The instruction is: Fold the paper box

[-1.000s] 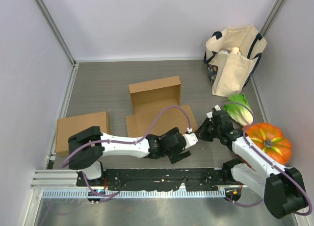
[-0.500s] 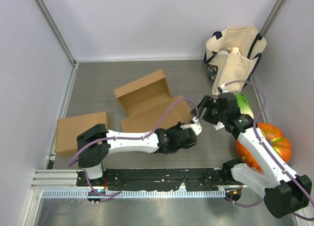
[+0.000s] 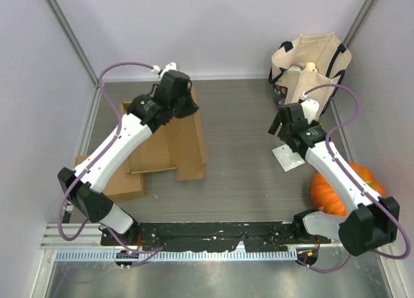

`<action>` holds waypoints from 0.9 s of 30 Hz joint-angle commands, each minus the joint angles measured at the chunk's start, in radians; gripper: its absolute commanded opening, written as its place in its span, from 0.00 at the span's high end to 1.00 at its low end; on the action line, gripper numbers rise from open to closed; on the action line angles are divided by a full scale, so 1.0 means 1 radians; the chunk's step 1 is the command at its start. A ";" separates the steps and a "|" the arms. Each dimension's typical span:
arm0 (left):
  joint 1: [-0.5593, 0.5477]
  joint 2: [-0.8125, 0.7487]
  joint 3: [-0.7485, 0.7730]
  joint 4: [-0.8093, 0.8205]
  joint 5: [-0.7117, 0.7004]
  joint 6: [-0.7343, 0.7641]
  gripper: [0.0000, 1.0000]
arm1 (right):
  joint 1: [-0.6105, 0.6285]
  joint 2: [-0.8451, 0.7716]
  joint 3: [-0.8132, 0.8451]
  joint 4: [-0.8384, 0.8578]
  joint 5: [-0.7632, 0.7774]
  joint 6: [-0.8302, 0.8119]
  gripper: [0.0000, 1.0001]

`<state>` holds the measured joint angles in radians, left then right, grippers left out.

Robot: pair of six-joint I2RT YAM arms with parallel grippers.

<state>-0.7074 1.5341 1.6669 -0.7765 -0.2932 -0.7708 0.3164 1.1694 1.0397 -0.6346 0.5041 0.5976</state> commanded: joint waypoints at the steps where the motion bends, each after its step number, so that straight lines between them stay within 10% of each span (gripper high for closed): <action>1: 0.114 0.047 0.079 -0.099 0.230 -0.430 1.00 | -0.002 0.038 -0.064 0.013 0.039 0.004 0.08; 20: 0.260 0.061 0.065 -0.064 0.085 -1.053 1.00 | -0.140 0.423 -0.208 0.248 -0.070 0.036 0.07; 27: 0.246 0.129 0.201 -0.198 -0.024 -1.136 1.00 | -0.115 0.434 -0.257 0.259 -0.165 0.071 0.23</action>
<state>-0.4538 1.6421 1.7638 -0.9047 -0.2176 -1.8156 0.1844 1.5806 0.8314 -0.3813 0.4263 0.6392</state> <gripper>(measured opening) 0.015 0.812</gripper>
